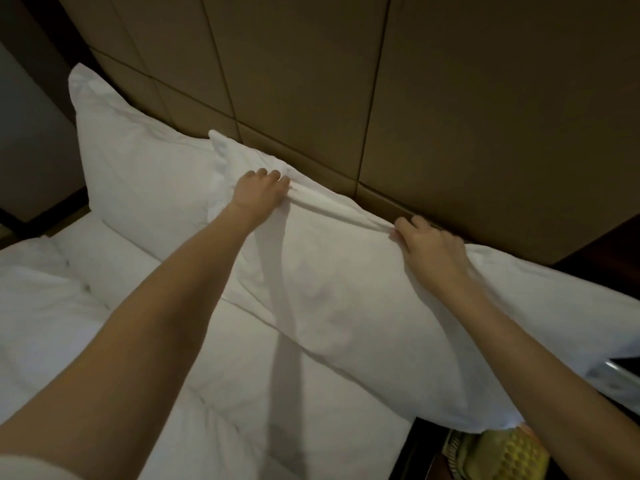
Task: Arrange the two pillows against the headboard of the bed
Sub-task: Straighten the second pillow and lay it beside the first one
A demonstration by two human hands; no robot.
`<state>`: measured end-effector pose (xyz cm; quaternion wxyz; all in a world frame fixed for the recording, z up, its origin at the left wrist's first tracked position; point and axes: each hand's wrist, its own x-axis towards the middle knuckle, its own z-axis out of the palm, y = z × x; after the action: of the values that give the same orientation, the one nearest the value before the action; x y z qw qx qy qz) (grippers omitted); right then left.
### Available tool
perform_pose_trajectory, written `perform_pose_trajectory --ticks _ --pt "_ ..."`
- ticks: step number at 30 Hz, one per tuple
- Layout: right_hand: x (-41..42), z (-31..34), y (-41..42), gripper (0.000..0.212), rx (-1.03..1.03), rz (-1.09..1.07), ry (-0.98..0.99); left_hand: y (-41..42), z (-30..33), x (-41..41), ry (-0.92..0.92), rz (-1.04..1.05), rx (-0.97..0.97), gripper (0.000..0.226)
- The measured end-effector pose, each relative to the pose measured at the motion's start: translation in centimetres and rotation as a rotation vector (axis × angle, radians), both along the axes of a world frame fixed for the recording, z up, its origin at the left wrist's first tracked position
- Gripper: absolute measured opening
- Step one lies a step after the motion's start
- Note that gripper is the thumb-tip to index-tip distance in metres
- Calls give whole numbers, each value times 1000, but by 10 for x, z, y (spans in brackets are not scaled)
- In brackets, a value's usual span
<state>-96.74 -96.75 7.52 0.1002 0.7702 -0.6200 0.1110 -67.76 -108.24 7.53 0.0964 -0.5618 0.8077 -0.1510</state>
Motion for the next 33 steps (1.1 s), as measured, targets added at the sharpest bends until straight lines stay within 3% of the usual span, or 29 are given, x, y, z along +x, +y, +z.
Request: perform_pose_trajectory --ticks 1,3,6,9,14,20,24,29,33 --pt "4 -3 0 8 -14 -28 32 5 -6 0 50 58 4 34" --pt "9 -18 7 38 31 -29 99 16 -22 0 115 130 5 39" --pt "-6 -47 26 51 148 181 249 27 -41 6 211 193 75 52" --pt "-17 -60 34 64 245 101 280 25 -47 19 258 280 134 59" --pt "-9 -58 32 54 310 125 199 34 -45 28 331 339 138 60" --pt "10 -40 19 35 231 149 -235 62 -44 35 661 450 97 53" --pt "53 -26 4 31 276 278 -294 76 -40 60 995 571 -17 43" --pt "123 -7 -23 30 431 295 -574 95 -36 114 1398 820 -65 32" --pt "188 8 -62 29 406 432 -538 113 -44 150 1511 918 -114 31"
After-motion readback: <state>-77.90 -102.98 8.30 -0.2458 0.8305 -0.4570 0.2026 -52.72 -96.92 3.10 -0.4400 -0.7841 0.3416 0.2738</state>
